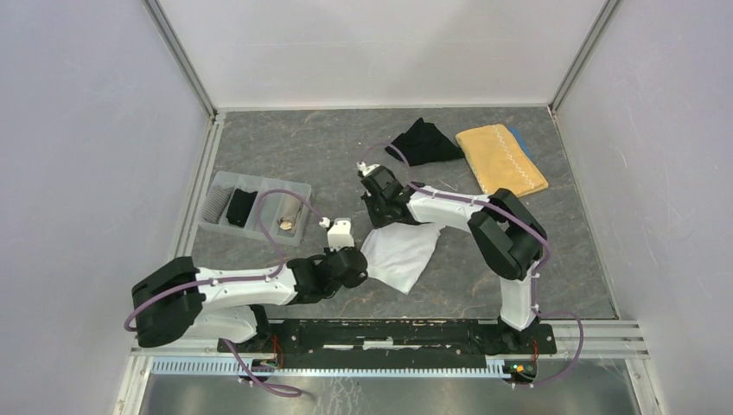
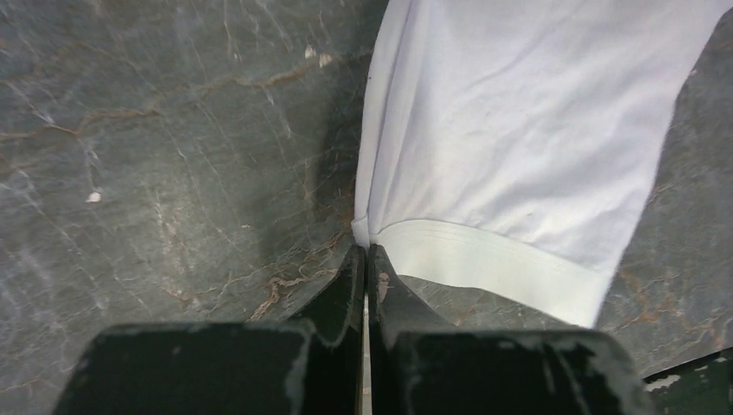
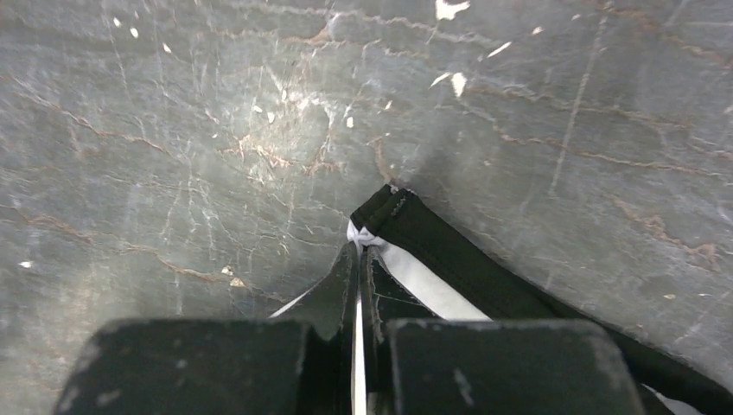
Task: Roll the underwear
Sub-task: Fold the underwear at the center of the board.
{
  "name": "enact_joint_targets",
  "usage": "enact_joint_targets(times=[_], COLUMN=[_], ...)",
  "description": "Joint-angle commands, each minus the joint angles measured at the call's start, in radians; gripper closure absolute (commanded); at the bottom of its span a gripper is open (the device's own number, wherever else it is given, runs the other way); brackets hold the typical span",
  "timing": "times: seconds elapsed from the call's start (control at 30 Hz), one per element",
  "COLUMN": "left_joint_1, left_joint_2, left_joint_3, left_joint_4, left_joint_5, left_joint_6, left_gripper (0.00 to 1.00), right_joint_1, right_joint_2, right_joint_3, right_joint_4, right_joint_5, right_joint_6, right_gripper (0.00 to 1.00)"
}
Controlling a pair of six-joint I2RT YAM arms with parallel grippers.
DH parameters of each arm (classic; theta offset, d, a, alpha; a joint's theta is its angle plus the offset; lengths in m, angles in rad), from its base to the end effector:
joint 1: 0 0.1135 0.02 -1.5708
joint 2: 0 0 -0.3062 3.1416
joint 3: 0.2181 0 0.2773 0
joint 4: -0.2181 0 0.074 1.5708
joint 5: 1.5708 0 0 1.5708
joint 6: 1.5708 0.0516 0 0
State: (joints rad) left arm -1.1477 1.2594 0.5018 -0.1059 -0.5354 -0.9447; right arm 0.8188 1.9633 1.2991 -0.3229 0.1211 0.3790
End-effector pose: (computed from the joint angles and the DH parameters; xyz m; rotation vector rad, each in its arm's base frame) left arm 0.1230 -0.2090 0.1725 0.0014 2.3198 -0.4204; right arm 0.3162 0.3290 0.1723 -0.5162 2.5246 0.3073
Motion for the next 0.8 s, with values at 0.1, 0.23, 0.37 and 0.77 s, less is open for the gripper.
enact_joint_targets(times=[0.1, 0.23, 0.37, 0.77], left_joint_1=[-0.010, -0.009, -0.010, -0.013], left_joint_2=[-0.069, -0.070, -0.075, 0.007], left_joint_3=[0.119, 0.170, 0.218, 0.318], left_joint_4=[-0.201, -0.232, -0.276, -0.348], left_joint_5=[-0.080, -0.075, -0.077, -0.062], left_joint_6=[0.019, 0.086, 0.156, 0.287], left_gripper=[0.98, 0.98, 0.98, 0.98], right_joint_1=[-0.033, -0.046, -0.063, -0.134], right_joint_2=[-0.158, -0.214, -0.274, -0.373], right_joint_3=[-0.038, -0.078, -0.134, -0.323], right_joint_4=[0.179, 0.250, 0.285, 0.342], right_joint_5=[-0.104, -0.151, -0.149, -0.145], right_joint_6=[0.060, 0.098, 0.118, 0.117], right_gripper=[1.00, 1.00, 1.00, 1.00])
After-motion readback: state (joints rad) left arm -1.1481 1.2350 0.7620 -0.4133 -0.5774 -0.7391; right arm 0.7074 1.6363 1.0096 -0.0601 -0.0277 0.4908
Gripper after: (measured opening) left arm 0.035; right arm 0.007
